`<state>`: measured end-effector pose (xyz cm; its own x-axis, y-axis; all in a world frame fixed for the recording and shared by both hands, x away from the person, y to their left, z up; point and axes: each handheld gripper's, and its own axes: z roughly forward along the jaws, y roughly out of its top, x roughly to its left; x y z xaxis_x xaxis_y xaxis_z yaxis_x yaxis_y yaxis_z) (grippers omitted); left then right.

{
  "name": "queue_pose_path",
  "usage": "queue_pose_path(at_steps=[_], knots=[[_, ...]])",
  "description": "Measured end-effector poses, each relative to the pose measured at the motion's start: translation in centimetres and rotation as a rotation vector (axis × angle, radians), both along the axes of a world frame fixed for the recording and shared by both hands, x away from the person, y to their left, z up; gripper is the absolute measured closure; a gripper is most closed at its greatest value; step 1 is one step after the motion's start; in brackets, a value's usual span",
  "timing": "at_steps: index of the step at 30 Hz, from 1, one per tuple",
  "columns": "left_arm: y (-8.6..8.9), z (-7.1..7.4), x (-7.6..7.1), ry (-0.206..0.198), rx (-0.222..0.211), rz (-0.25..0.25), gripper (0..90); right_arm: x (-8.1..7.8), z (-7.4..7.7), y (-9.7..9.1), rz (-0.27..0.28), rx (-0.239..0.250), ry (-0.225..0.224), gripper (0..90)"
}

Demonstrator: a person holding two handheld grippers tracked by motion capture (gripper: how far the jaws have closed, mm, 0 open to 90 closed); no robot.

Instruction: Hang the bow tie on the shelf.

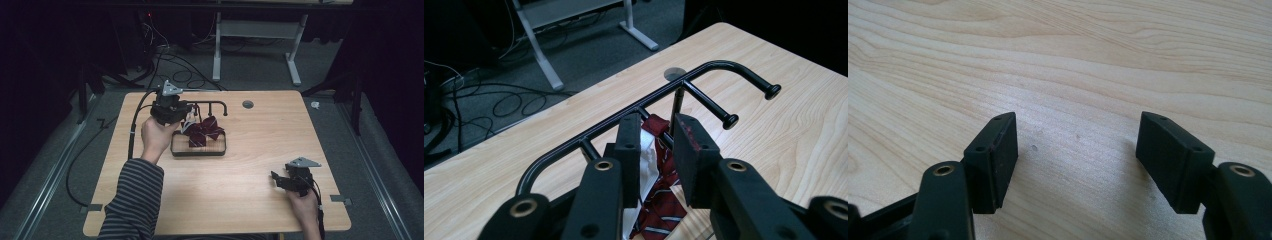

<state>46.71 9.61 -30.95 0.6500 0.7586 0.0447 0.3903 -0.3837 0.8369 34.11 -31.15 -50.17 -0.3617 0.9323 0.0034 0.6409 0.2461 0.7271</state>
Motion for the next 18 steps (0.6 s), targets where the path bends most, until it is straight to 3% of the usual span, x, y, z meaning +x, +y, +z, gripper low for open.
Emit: queue_pose_path(at_steps=[18], knots=[[2.0, 0.2, -2.0, -0.013, -0.025, 0.03, 62.8, 0.0, 0.0, 0.1, 0.0, -0.003, -0.001, 34.6]])
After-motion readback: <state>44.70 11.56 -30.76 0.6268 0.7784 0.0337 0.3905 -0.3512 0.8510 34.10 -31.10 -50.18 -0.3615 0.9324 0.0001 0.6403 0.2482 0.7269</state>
